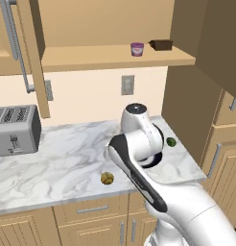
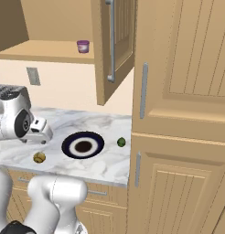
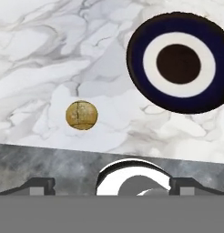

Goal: Pick the avocado and bread from the counter and place them on the plate. Then pick the jam from the cabinet and place it next to the plate. Lastly close the cabinet door.

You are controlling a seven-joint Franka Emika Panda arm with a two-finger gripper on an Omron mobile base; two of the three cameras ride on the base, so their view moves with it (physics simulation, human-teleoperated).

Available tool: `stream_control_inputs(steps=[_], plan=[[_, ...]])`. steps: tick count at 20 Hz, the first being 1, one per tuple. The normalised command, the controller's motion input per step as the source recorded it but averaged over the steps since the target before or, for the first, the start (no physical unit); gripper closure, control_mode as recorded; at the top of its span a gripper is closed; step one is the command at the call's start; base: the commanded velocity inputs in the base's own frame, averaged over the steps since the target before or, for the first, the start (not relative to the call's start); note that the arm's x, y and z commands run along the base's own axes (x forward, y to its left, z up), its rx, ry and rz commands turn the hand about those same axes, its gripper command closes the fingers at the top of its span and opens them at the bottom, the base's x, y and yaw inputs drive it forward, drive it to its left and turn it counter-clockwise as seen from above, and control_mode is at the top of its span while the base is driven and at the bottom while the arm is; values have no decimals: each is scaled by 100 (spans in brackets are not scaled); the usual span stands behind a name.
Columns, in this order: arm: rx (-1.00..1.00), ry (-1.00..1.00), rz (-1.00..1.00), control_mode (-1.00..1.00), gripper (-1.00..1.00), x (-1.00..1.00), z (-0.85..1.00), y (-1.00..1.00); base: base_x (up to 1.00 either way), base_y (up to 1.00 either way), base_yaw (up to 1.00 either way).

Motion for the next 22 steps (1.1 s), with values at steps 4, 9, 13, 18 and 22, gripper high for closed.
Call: stream_control_inputs(steps=[4,9,13,18,22], plan=[[-1,11,0,-100,-100,1,-52,42,0,0,0],[-1,8,0,-100,-100,20,-43,32,0,0,0],[-7,5,0,-100,-100,47,-29,4,0,0,0],[-7,10,0,-100,-100,56,-31,9,0,0,0],[0,10,0,-100,-100,53,-30,22,0,0,0]])
